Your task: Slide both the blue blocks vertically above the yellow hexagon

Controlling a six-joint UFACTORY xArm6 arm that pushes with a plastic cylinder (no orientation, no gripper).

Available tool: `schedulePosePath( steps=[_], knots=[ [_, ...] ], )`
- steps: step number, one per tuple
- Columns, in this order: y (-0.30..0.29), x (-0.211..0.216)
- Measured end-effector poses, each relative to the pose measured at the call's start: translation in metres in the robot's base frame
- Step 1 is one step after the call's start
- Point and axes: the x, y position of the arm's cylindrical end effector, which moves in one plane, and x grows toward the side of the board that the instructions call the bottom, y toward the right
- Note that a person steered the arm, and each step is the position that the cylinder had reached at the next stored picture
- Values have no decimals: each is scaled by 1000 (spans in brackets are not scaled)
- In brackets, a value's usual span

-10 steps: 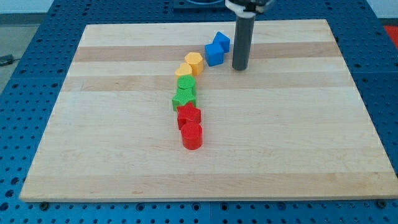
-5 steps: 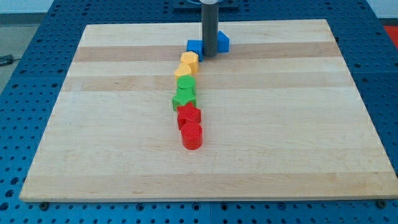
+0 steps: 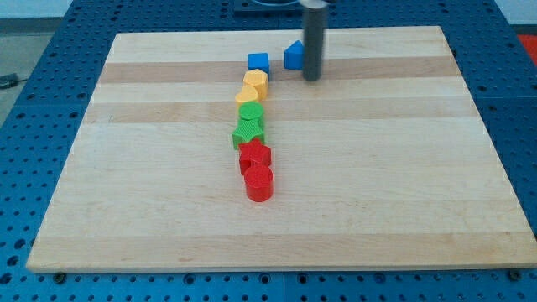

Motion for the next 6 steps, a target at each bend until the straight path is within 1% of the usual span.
schedulePosePath(
  steps=[1,2,3,4,6],
  knots=[
    [51,-5],
    [47,-37],
    [10,-46],
    [-22,-47],
    [-63,-56]
  ],
)
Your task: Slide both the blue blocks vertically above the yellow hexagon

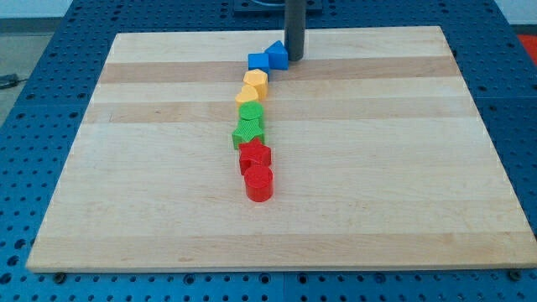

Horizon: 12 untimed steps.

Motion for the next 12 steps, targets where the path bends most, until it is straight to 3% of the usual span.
schedulePosePath(
  steps=[2,5,12],
  knots=[
    [-14,-1],
    [-27,-51],
    [-32,-28]
  ],
)
